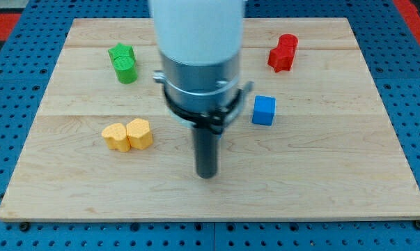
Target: Push the blue cube down and left
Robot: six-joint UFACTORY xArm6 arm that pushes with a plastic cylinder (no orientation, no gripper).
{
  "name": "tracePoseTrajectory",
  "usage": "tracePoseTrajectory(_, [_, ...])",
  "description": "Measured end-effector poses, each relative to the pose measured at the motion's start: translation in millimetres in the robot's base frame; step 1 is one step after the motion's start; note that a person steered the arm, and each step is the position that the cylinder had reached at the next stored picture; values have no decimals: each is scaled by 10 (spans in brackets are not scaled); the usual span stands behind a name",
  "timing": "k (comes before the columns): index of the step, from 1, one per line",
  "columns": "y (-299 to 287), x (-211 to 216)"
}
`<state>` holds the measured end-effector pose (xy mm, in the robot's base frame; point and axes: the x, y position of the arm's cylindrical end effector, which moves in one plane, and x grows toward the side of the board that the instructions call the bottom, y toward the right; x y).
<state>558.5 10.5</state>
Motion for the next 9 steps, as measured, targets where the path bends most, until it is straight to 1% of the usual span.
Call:
tracePoseTrajectory(1, [850,44])
tracePoseTrajectory(2, [1381,-335])
tracePoseTrajectory(3, [1608,-926])
tracePoseTrajectory(4, [1489,-1311])
tracePoseTrajectory(5, [1144,-1392])
tracePoseTrajectory(6, [879,-1386])
tracePoseTrajectory(7, [750,-1373])
tracePoseTrajectory(9, [689,-1331])
